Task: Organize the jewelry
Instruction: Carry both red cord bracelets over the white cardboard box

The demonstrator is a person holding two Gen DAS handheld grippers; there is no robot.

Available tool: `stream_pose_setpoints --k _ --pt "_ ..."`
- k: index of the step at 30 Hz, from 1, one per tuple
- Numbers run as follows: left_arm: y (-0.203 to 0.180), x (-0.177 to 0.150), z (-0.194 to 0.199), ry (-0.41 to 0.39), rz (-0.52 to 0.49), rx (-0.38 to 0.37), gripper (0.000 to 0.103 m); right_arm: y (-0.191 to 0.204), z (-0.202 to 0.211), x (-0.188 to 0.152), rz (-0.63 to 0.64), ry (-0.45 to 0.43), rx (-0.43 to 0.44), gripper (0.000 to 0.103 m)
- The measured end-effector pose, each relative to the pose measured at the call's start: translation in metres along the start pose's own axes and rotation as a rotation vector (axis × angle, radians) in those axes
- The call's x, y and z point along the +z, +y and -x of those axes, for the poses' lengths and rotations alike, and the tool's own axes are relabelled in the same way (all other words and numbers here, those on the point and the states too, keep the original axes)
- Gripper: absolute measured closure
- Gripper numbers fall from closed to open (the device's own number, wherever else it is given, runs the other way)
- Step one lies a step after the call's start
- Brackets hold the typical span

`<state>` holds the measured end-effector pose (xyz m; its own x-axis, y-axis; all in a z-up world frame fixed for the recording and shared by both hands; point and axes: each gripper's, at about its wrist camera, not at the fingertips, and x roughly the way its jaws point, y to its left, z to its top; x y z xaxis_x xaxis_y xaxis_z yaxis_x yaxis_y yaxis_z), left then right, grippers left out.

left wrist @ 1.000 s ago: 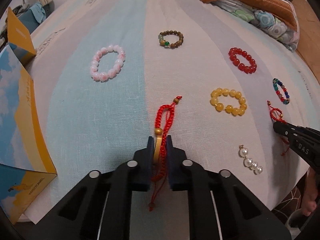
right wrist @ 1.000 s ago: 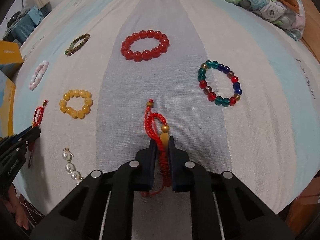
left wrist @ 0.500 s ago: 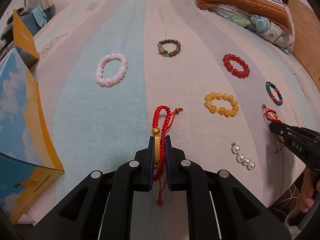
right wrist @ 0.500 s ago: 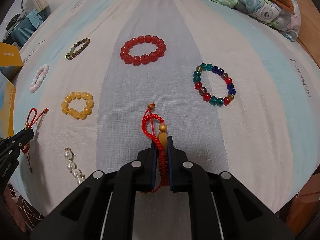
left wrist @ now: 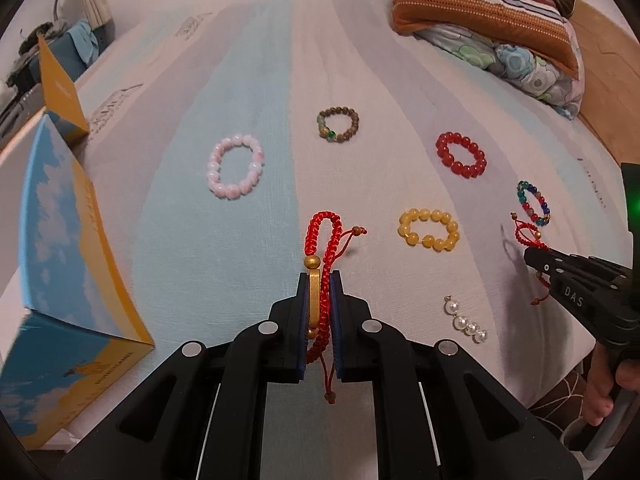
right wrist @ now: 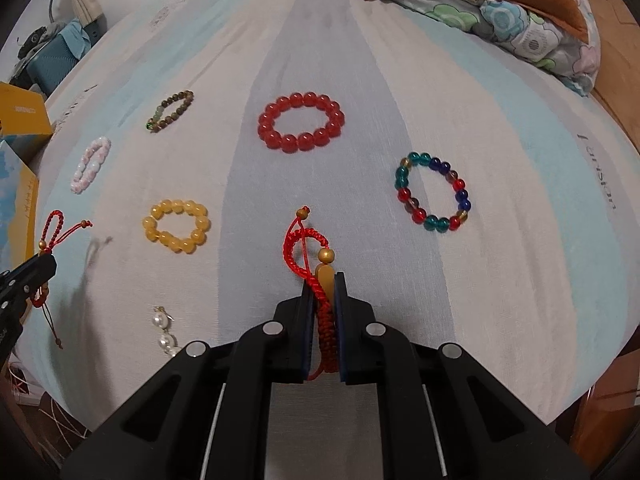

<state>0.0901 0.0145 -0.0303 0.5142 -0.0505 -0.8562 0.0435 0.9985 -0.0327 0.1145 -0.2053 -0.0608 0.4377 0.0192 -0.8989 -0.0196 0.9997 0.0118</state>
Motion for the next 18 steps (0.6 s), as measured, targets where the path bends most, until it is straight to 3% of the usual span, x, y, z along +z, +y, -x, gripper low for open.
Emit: stream_pose_setpoints --k 12,18 --pt "0.013 0.011 0.03 -0.048 0.025 0.049 0.094 0.02 0.028 0.026 0.014 -0.049 0.014 0.095" --pt "0.031 0.02 0.048 -0.093 0.078 0.059 0.094 0.043 0.06 0.042 0.053 -0.15 0.001 0.095"
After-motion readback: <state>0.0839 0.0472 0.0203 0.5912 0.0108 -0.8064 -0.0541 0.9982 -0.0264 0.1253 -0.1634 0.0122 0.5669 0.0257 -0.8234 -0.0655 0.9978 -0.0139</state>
